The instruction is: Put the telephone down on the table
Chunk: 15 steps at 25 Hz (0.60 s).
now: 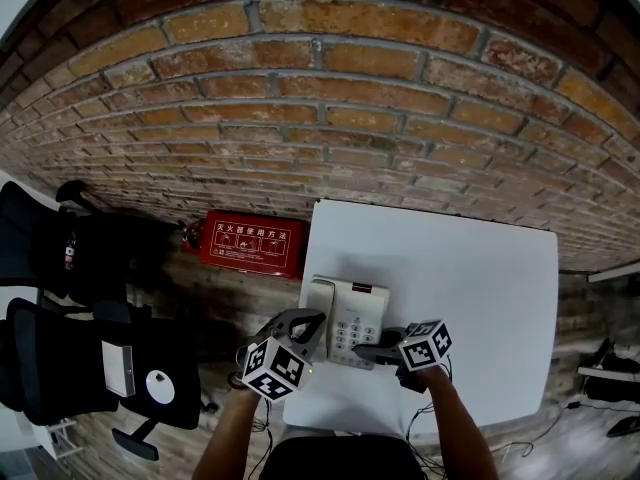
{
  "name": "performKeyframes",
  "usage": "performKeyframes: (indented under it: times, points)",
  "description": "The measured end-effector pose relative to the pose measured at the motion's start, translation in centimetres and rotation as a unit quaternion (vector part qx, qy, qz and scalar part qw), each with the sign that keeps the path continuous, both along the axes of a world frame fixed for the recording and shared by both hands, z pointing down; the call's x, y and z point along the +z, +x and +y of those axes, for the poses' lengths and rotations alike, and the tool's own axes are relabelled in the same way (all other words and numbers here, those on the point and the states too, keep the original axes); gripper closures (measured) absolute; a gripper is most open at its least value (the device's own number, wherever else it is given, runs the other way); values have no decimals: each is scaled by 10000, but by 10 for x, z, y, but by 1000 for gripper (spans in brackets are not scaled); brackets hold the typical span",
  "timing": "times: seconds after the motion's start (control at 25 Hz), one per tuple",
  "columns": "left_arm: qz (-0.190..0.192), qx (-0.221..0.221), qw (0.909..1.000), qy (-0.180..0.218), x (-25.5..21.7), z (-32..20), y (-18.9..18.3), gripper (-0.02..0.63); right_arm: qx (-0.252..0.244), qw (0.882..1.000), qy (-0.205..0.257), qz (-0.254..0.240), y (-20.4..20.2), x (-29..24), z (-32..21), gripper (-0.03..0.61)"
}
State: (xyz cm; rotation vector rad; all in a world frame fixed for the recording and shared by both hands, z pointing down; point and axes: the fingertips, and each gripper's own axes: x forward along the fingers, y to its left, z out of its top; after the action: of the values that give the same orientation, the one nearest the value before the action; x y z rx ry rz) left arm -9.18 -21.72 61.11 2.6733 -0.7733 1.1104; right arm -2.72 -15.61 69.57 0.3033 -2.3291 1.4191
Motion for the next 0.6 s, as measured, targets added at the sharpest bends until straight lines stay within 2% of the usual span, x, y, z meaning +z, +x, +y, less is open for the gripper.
performKeyframes:
  times: [0.6]
  points:
    - [-183,53,9998,-110,14,-9,2,606,112,9997,-187,-104,1,3,-5,382]
